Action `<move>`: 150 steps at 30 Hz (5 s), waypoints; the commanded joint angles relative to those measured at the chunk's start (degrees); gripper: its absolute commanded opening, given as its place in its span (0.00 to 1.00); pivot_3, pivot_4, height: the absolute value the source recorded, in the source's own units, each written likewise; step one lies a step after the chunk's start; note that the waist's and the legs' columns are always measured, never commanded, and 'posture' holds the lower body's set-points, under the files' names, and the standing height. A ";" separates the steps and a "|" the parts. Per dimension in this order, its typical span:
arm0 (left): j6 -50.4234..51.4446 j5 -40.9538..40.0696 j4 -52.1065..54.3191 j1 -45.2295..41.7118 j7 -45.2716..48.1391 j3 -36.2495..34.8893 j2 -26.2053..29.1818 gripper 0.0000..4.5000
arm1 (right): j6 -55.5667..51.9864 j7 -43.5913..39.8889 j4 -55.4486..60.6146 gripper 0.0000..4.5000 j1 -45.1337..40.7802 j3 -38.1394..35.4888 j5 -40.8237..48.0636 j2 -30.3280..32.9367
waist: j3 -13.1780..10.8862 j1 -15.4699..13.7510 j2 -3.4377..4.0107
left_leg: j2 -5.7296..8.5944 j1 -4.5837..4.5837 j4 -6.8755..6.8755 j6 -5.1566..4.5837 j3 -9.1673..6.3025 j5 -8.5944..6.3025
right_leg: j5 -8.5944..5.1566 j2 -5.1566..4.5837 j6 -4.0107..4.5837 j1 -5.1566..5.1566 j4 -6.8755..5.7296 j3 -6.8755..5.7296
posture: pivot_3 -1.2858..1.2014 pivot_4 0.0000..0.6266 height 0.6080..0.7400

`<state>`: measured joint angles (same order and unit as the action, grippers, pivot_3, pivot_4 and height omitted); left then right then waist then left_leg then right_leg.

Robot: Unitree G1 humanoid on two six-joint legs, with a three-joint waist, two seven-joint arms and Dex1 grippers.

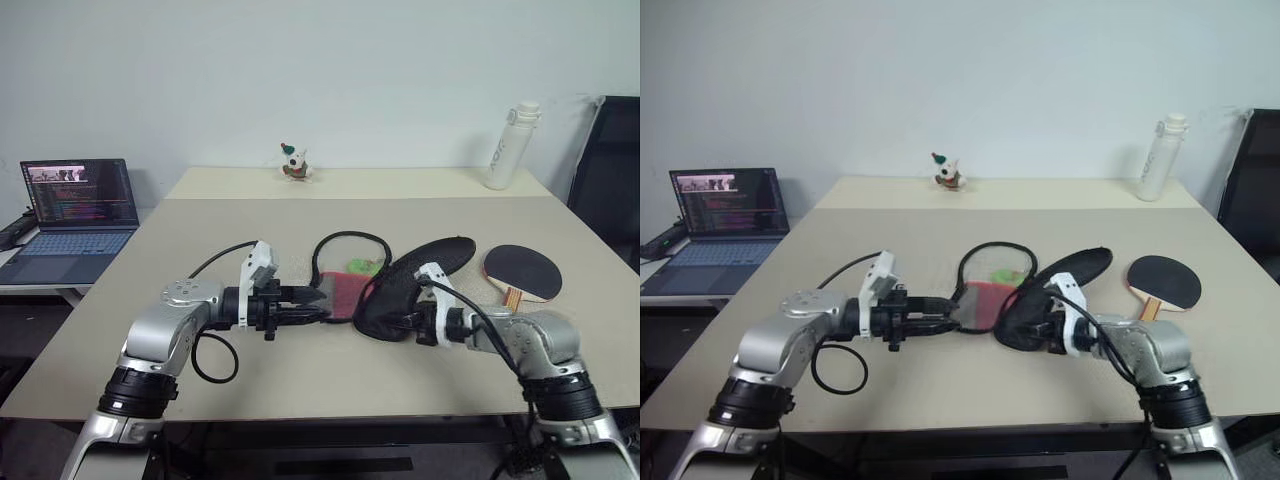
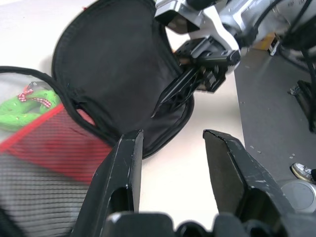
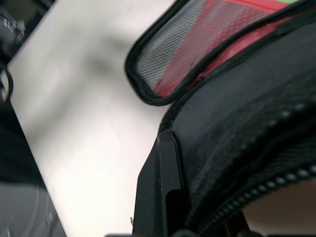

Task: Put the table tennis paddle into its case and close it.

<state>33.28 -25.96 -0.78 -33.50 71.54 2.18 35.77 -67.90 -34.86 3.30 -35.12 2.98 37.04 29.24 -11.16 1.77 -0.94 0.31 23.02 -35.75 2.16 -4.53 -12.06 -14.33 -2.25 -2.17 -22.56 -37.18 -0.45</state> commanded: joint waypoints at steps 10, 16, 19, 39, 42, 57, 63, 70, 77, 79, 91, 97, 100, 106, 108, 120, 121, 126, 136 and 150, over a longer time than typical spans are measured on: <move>-0.87 -0.52 2.50 0.22 -0.93 0.09 0.80 0.47 | 19.29 -21.24 -28.51 0.01 -13.45 13.08 -17.74 11.98 | -0.01 0.16 -0.02 | -0.01 0.01 0.02 0.00 0.08 0.00 | 0.00 0.01 0.00 -0.05 0.03 0.03 | 0.52 0.24 1.00; -1.50 -0.32 2.58 0.57 -1.02 0.08 1.03 0.47 | 28.03 -24.80 -43.25 0.01 -20.43 14.79 -25.28 8.25 | -0.02 0.14 -0.02 | -0.01 0.02 0.02 0.00 0.10 0.00 | 0.00 0.02 0.00 -0.10 -0.02 0.05 | 0.52 0.24 1.00; -1.98 -0.17 2.39 0.82 -0.99 0.02 1.21 0.47 | 31.03 -25.42 -48.63 0.01 -22.67 14.76 -28.16 6.94 | -0.02 0.09 -0.02 | 0.00 0.04 0.02 0.01 0.10 0.00 | 0.01 0.01 0.00 -0.10 -0.01 0.06 | 0.52 0.24 1.00; -5.15 0.15 0.02 0.38 -0.09 1.71 0.40 0.47 | 30.57 -22.88 -50.62 0.99 -24.12 5.13 -32.60 11.75 | -0.05 0.05 0.03 | 0.01 0.03 0.02 0.02 0.11 0.01 | 0.02 -0.01 0.02 -0.11 -0.06 0.08 | 0.52 0.24 1.00; -5.57 0.19 -0.44 0.34 0.28 1.94 0.31 0.47 | 26.76 -21.00 -45.85 1.00 -21.42 0.74 -30.75 14.47 | -0.05 -0.04 0.03 | 0.03 0.04 0.02 0.01 0.11 0.01 | 0.01 -0.01 0.02 -0.11 -0.03 0.08 | 0.52 0.24 1.00; -8.08 0.97 -5.70 -4.73 4.05 3.78 -1.09 0.47 | 7.79 21.15 -14.08 1.00 -3.90 -28.11 -28.13 -1.03 | -0.04 0.04 0.03 | 0.05 0.01 -0.07 0.01 0.46 0.02 | -0.01 0.00 0.04 -0.49 -0.68 0.58 | 0.52 0.24 1.00; -9.13 1.88 -7.67 -6.39 4.28 4.56 -2.05 0.47 | 12.08 27.18 -21.22 1.00 -5.92 -27.90 -28.89 -3.08 | -0.04 0.13 0.03 | 0.05 -0.08 -0.13 -0.01 0.95 0.03 | 0.01 0.02 0.01 -0.64 -0.82 1.09 | 0.52 0.24 1.00; -8.96 2.19 -6.59 -6.10 4.21 4.40 -2.08 0.47 | 20.87 28.24 -35.86 1.00 -10.97 -23.66 -30.54 -1.88 | -0.03 0.30 0.01 | 0.03 -0.11 -0.10 -0.02 1.22 0.02 | 0.03 0.03 -0.03 -0.71 -0.81 1.33 | 0.52 0.24 1.00; -8.22 1.54 -5.45 -5.35 3.17 3.39 -1.89 0.47 | 28.86 28.92 -49.12 0.88 -15.88 -20.86 -32.11 -0.14 | 0.02 1.10 -0.08 | 0.03 -0.15 -0.29 -0.08 1.43 0.05 | 0.31 0.04 -0.23 -0.65 -0.73 1.54 | 0.52 0.24 1.00; -8.26 1.60 -4.99 -4.91 3.05 3.33 -1.53 0.47 | 29.97 29.61 -50.65 0.74 -16.50 -21.15 -31.71 0.02 | 0.03 1.28 -0.10 | 0.03 -0.15 -0.30 -0.13 1.45 0.09 | 0.36 0.04 -0.24 -0.65 -0.72 1.56 | 0.52 0.24 1.00; -8.34 1.67 -4.89 -4.18 2.62 2.97 -0.65 0.47 | 29.02 31.72 -43.73 0.25 -19.17 -23.84 -28.05 0.65 | -0.01 1.00 -0.06 | 0.05 -0.07 -0.23 -0.13 1.44 0.09 | 0.37 0.02 -0.26 -0.70 -0.63 1.56 | 0.52 0.24 1.00; -7.86 1.39 -4.35 -3.80 2.17 2.80 -0.59 0.47 | 19.55 33.93 -24.77 0.25 -19.07 -26.40 -22.29 -3.38 | -0.07 1.50 0.05 | -0.01 0.04 -0.07 -0.14 1.49 0.09 | 0.36 0.08 -0.24 -0.95 -0.68 1.61 | 0.52 0.24 1.00; -7.63 1.31 -4.13 -3.76 1.90 2.98 -0.82 0.47 | 13.44 34.63 -16.23 0.25 -17.52 -26.00 -19.69 -7.05 | -0.07 1.62 0.05 | -0.11 0.01 -0.03 -0.14 1.46 0.08 | 0.36 0.18 -0.24 -0.96 -0.71 1.60 | 0.52 0.24 1.00; -7.66 1.15 -4.23 -3.94 1.67 3.23 -1.21 0.47 | 5.47 35.10 -5.13 0.25 -13.25 -21.98 -17.35 -14.69 | -0.07 1.44 0.05 | -0.11 0.01 -0.08 -0.14 1.40 0.09 | 0.35 0.20 -0.22 -0.96 -0.77 1.55 | 0.52 0.24 1.00; -7.78 1.18 -4.40 -3.94 1.64 3.28 -1.36 0.47 | 5.36 34.75 -5.25 0.25 -12.69 -20.48 -17.69 -15.69 | -0.07 1.36 0.06 | -0.08 0.03 -0.10 -0.14 1.41 0.09 | 0.35 0.17 -0.22 -0.96 -0.76 1.57 | 0.52 0.24 1.00; -8.35 1.50 -4.62 -3.33 1.61 3.31 -1.70 0.47 | 15.10 27.65 -19.01 0.25 -13.82 -10.41 -23.22 -12.70 | -0.08 1.17 0.06 | -0.05 0.08 -0.08 -0.14 1.41 0.09 | 0.35 0.14 -0.22 -0.98 -0.67 1.52 | 0.52 0.24 1.00; -8.34 1.50 -4.61 -3.29 1.60 3.28 -1.68 0.47 | 16.18 27.23 -20.75 0.25 -14.41 -10.20 -23.63 -12.52 | -0.08 1.19 0.06 | -0.05 0.08 -0.08 -0.14 1.41 0.09 | 0.35 0.14 -0.22 -0.98 -0.67 1.53 | 0.52 0.24 1.00; -8.43 1.49 -4.55 -3.13 1.60 3.10 -1.51 0.47 | 20.86 25.13 -28.24 0.25 -17.20 -8.81 -25.96 -11.62 | -0.08 1.41 0.06 | -0.05 0.08 -0.08 -0.14 1.43 0.09 | 0.35 0.14 -0.22 -0.99 -0.67 1.54 | 0.52 0.24 1.00; -10.24 1.93 -8.25 -6.55 -2.67 0.82 -3.04 0.47 | 24.31 22.44 -34.38 0.25 -18.57 -7.42 -28.64 -10.73 | -0.08 1.41 0.05 | -0.06 0.08 -0.09 -0.14 1.42 0.09 | 0.36 0.15 -0.22 -0.99 -0.69 1.53 | 0.52 0.24 1.00; -13.45 4.08 -12.88 -9.53 -6.50 0.13 -4.10 0.47 | 22.64 21.62 -33.38 0.25 -16.82 -7.12 -29.85 -10.30 | -0.08 1.40 0.05 | -0.05 0.08 -0.08 -0.14 1.41 0.09 | 0.39 0.14 -0.17 -0.99 -0.70 1.53 | 0.52 0.24 1.00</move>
<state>20.80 -21.62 -14.29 -41.73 65.35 4.02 31.55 -45.64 -12.69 -32.89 -51.26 -4.27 7.68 17.87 -11.24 3.18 -0.89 0.25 23.10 -35.83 2.02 -3.12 -11.97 -13.94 -2.10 -2.34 -23.55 -37.88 1.08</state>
